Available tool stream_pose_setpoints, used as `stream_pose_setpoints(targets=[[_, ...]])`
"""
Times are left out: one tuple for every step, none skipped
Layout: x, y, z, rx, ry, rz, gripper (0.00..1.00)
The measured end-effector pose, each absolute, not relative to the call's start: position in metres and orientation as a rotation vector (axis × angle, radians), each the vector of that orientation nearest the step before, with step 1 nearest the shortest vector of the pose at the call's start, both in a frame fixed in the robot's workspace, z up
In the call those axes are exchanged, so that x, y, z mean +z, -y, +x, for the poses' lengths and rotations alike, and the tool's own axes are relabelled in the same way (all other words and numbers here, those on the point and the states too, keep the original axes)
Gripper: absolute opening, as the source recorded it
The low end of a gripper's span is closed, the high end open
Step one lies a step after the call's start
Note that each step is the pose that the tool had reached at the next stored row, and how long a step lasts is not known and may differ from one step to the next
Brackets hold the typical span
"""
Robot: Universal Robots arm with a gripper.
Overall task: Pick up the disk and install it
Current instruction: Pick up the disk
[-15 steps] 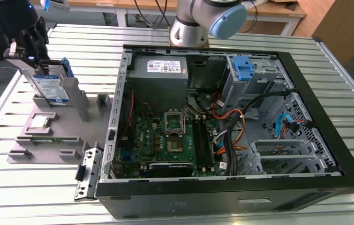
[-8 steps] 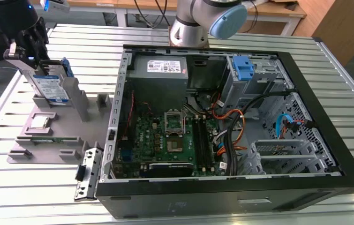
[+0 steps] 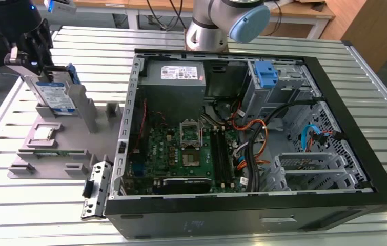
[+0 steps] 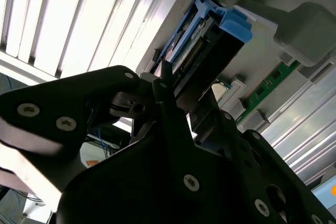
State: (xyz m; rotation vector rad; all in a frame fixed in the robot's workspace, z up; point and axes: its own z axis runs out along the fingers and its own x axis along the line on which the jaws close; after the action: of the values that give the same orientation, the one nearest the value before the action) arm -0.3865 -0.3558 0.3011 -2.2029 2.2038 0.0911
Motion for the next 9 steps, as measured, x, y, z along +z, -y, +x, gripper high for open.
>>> stream_pose_setpoints(targets=[[0.3011,0.3558,-0.3865,0.091,-2.204,-2.203,0.41],[0.3011,0.3558,-0.3865,0.091,-2.204,-2.203,0.35],[0.3011,0.3558,-0.3865,0.091,-2.204,-2.203,0.35],[0.3011,0.3558,-0.3865,0.091,-2.204,-2.203,0.35],[0.3011,0.3558,-0.3865,0.091,-2.204,-2.203,0.35],[0.3011,0.3558,-0.3865,0.091,-2.204,-2.203,0.35],[0.3011,0.3558,-0.3865,0.091,-2.204,-2.203,0.35],[0.3011,0.3558,-0.3865,0.091,-2.204,-2.203,0.35],[0.3011,0.3558,-0.3865,0.091,-2.204,-2.203,0.35]])
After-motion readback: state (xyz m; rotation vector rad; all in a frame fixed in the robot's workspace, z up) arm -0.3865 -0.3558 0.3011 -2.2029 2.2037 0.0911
